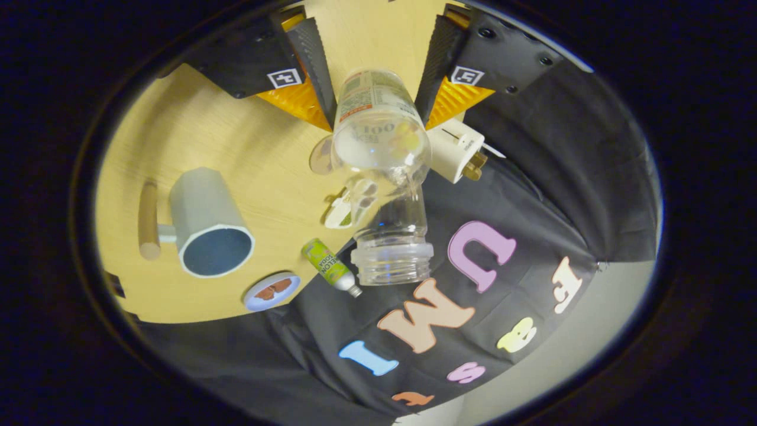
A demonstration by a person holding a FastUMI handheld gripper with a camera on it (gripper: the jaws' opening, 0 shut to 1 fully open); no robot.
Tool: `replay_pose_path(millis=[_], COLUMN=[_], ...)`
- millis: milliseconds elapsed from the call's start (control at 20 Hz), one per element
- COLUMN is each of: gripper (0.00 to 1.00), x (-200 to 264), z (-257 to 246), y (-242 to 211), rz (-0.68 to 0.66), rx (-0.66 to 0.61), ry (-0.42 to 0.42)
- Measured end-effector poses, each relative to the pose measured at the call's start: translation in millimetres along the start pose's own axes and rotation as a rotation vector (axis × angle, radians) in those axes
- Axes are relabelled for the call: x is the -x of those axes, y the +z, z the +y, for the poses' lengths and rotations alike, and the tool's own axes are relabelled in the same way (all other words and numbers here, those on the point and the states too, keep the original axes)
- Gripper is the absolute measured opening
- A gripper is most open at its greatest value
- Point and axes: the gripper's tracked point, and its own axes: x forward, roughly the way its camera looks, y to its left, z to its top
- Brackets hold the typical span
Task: Take the bottle from table, then pour the juice into the cup, finally place the bottle on the coaster
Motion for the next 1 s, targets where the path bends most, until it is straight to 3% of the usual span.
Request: replay_pose_path(millis=[1000], gripper=[0.76], x=[-16.9], z=[-36.9], y=[20.0], rz=[0.076], rx=[-0.389], ry=[-0.054])
